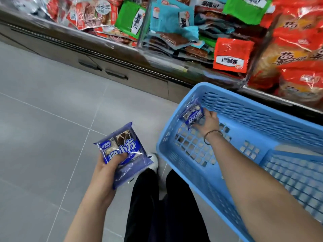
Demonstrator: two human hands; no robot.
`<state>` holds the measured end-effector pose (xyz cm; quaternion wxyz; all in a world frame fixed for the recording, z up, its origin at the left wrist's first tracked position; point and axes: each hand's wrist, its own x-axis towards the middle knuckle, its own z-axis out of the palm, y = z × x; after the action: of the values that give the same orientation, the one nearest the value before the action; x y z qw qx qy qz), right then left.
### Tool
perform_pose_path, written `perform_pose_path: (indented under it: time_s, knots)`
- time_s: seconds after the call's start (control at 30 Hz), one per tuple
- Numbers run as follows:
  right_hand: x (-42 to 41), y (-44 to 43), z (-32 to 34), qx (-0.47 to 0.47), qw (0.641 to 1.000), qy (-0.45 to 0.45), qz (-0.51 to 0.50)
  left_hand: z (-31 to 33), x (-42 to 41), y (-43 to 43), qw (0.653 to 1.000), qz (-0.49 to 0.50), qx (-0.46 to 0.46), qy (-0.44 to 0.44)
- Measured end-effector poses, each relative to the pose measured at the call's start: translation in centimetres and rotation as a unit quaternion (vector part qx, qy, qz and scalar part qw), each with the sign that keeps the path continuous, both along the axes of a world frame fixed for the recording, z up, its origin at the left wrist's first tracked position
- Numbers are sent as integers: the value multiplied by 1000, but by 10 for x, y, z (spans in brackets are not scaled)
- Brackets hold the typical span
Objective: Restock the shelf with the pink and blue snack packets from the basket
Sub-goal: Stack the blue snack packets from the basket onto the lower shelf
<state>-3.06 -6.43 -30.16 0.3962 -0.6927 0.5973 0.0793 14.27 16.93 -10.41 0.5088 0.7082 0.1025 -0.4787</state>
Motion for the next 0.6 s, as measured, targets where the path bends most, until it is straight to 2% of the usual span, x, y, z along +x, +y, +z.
perform_pose_path:
  time_s: [0.2, 0.33, 0.4, 0.5, 0.6]
  knots:
    - [-13, 6, 0, -43, 997, -62, -6, -11, -2, 7, 999, 18, 4, 31]
    - [-36, 24, 21, 48, 993, -100, -30, -10, -1, 2, 998, 31, -3, 49]
    - [-53, 35, 36, 47, 993, -98, -50, -6, 1, -1, 998, 44, -6, 50]
    - [-78, 50, 69, 42, 986, -125, -102, 9, 6, -6, 997, 65, -13, 50]
    - [-95, 57, 110, 23, 967, -154, -200, 35, 14, -8, 997, 61, -33, 44]
